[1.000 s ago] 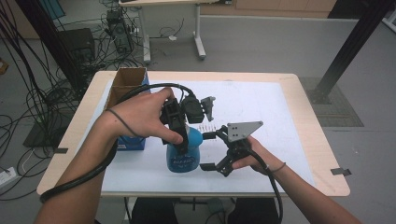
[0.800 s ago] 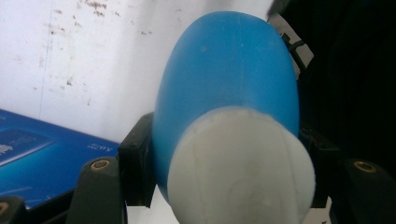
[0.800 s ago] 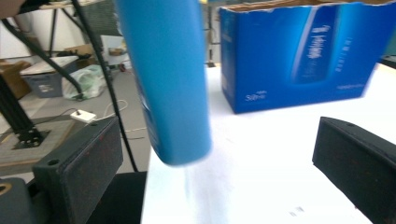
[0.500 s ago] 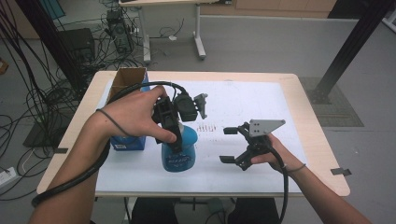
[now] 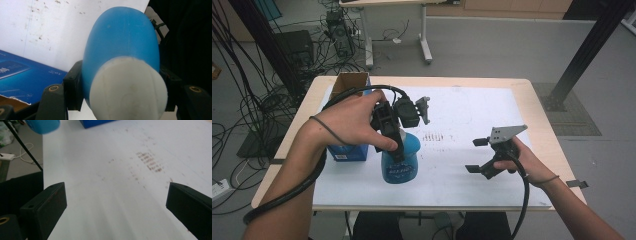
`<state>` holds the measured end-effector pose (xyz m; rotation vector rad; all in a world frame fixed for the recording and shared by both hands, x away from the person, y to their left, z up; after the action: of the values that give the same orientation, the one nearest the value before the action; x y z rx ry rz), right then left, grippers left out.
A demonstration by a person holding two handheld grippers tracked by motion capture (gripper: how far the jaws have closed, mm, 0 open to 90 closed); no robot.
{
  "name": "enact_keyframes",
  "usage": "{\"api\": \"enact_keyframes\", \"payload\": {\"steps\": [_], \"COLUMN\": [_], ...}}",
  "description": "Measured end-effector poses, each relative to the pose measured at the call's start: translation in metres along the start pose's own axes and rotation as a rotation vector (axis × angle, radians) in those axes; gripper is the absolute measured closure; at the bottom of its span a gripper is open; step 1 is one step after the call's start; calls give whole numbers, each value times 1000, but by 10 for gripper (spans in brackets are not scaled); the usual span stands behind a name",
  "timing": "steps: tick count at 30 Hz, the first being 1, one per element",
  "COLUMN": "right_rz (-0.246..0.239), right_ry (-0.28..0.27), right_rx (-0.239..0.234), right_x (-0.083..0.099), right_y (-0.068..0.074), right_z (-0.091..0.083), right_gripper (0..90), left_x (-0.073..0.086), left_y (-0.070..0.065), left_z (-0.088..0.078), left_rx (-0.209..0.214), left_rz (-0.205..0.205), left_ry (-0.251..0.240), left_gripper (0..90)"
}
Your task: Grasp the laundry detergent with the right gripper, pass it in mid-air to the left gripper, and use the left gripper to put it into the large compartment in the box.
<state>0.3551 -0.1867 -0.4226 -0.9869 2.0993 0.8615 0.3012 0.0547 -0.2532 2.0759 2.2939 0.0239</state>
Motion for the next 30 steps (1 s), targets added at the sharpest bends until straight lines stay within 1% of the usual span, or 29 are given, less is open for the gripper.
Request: {"api": "enact_keyframes", "payload": {"steps": [1, 2, 3, 5, 6, 8, 12, 14, 16, 17, 20, 21, 23, 24, 25, 27, 29, 30], "right_rz": [5, 22, 32, 37, 37, 41, 46, 48, 49, 49, 57, 66, 61, 63, 63, 65, 65, 71], "right_ry": [9, 40, 57, 91, 91, 125, 190, 227, 250, 250, 276, 279, 284, 284, 284, 290, 293, 295], "right_rx": [10, 45, 59, 85, 85, 104, 137, 161, 182, 182, 207, 218, 221, 223, 223, 231, 233, 236], "right_x": [1, 3, 4, 5, 5, 6, 8, 9, 10, 10, 11, 11, 11, 11, 11, 11, 11, 12], "right_y": [-2, -8, -10, -14, -14, -16, -19, -22, -24, -24, -27, -28, -29, -30, -30, -30, -31, -32], "right_z": [-1, -5, -7, -11, -11, -14, -18, -20, -20, -20, -20, -20, -20, -19, -19, -18, -18, -17], "right_gripper": [42, 43, 44, 54, 54, 60, 65, 71, 71, 71, 71, 71, 71, 71, 71, 71, 71, 71], "left_x": [1, 1, 2, 3, 3, 3, 6, 7, 8, 8, 9, 9, 10, 9, 9, 9, 9, 8], "left_y": [0, 1, 1, 2, 2, 4, 7, 8, 11, 11, 13, 14, 15, 17, 17, 20, 21, 23], "left_z": [0, -1, -1, -2, -2, -2, -2, -3, -4, -4, -6, -7, -9, -11, -11, -16, -18, -23], "left_rx": [1, 1, 1, 4, 4, 2, 2, 0, 0, 0, -2, -5, -6, -9, -9, -16, -14, -13], "left_rz": [3, 3, -1, -7, -7, -12, -22, -30, -43, -43, -53, -57, -61, -70, -70, -84, -87, -101], "left_ry": [3, -2, -4, -6, -6, -12, -4, -6, -11, -11, -12, -15, -14, -23, -23, -25, -21, -23], "left_gripper": [371, 371, 371, 371, 371, 371, 372, 372, 372, 372, 372, 372, 372, 372, 373, 372, 372, 372]}}
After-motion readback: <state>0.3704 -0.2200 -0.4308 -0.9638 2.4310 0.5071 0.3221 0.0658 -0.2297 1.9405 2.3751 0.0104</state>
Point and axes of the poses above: each handheld gripper's, and its own axes: z roughly forward along the jaws, x roughly out of its underside, y roughly to its left, the point moved 7 cm from there along z, roughly forward along the jaws, and after that the axes turned 14 degrees about z, right-handed, at the moved point
